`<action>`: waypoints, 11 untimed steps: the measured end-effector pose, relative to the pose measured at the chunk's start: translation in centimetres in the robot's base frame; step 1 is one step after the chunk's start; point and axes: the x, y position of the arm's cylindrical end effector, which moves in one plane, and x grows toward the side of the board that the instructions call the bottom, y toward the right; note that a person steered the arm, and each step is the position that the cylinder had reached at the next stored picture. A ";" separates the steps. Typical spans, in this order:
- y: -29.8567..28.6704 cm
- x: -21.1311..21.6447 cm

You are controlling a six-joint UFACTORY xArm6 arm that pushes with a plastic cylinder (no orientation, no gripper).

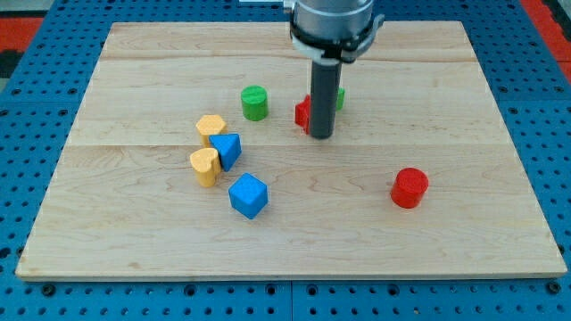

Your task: Push the red circle close to the green star

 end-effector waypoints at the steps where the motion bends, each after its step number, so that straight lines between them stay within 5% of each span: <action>1: 10.4 1.6; 2: 19.8 5.3; 4: 10.9 9.2; 6: 11.3 13.6; 8: 3.9 6.7; 9: 5.3 10.8; 11: -1.9 6.6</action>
